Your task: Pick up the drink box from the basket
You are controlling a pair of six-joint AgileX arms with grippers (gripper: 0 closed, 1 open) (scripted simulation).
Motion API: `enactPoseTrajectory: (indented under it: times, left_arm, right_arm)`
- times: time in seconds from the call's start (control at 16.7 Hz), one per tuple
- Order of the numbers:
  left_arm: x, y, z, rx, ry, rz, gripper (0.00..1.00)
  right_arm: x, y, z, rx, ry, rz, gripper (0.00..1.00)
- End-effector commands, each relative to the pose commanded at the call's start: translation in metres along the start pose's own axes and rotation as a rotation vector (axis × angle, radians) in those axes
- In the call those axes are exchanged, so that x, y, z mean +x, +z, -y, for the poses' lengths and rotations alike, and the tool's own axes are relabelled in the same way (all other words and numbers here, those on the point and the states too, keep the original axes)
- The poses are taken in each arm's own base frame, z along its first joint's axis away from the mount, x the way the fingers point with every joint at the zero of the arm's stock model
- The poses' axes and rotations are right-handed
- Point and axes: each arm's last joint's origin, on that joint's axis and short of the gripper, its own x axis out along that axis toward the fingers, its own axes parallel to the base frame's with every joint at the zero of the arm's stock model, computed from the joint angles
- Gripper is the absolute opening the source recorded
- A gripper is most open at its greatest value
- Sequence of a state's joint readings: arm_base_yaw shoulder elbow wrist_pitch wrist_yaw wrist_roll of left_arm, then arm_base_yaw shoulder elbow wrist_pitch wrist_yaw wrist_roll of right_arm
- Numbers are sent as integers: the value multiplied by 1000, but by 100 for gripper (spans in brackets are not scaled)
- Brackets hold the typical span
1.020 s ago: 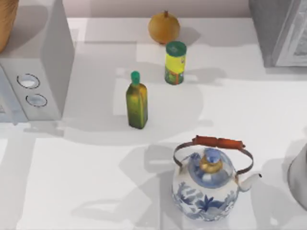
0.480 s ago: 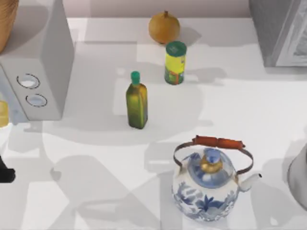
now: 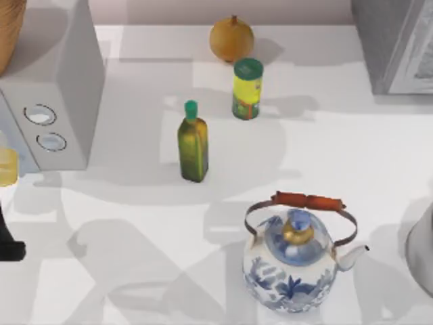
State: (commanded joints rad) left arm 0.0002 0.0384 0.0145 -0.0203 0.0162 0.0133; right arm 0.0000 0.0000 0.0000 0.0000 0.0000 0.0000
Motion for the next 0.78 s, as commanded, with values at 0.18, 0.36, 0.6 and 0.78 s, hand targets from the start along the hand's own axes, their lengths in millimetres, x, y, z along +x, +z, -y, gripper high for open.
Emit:
enactPoseTrajectory:
  times: [0.18,0.36,0.6,0.78]
  left_arm:
    - [3,8,3,42,-71,-95,0]
    - [10,24,7,103,-186,-201,0]
    - [29,49,16,182,-382,-344,0]
    - [48,63,23,222,-531,-439,0]
  right_arm:
    - [0,0,0,0,0,0,100]
    - [0,0,0,0,0,0,100]
    - [0,0,0,0,0,0,100]
    - [0,0,0,0,0,0,100]
